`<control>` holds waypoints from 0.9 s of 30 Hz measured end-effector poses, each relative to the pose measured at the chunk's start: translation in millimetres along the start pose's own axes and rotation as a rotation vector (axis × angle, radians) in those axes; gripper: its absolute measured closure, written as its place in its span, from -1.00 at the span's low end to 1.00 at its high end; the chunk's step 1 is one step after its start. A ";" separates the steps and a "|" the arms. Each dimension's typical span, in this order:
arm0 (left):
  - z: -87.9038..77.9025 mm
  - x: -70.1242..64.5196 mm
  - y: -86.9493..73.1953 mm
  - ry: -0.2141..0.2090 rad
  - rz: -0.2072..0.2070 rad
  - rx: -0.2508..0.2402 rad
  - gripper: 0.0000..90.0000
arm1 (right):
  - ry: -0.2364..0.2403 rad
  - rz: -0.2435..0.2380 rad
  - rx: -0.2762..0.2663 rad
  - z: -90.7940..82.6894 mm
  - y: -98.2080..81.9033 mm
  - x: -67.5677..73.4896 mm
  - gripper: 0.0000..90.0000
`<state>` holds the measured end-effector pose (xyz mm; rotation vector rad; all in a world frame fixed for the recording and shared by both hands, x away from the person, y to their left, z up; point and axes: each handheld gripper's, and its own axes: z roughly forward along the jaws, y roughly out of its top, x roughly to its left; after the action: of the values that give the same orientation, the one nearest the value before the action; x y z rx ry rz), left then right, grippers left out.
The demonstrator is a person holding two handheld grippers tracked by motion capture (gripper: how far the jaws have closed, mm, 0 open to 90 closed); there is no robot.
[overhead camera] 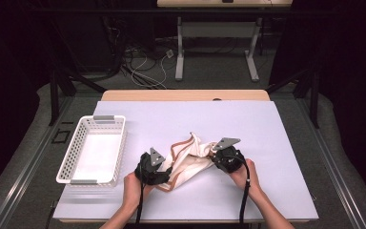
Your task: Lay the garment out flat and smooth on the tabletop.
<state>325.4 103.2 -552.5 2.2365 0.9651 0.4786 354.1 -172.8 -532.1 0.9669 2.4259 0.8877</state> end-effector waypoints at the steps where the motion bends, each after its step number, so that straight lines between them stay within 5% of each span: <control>1: 1.5 -1.0 -0.1 -0.003 0.011 0.003 -0.17 | 0.004 0.000 0.002 0.2 -0.1 -0.1 0.86; 12: 4.0 -4.7 -0.9 -0.042 0.028 0.008 -0.01 | 0.002 -0.007 0.016 0.6 0.3 2.8 0.85; 17: 4.4 -3.6 -1.8 -0.145 0.046 0.006 0.55 | 0.005 -0.009 0.018 3.3 -0.2 -0.5 0.85; 21: 2.5 -8.4 -2.0 -0.132 0.066 0.003 0.85 | -0.001 0.009 0.023 3.5 -0.8 -1.3 0.85; 27: -8.0 -15.7 -4.8 -0.132 0.100 0.030 0.92 | -0.022 -0.004 0.004 -2.9 -0.2 -0.4 0.85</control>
<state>308.1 97.4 -551.1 2.3199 0.8002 0.3576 352.7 -174.4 -530.1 0.9673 2.4117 0.8666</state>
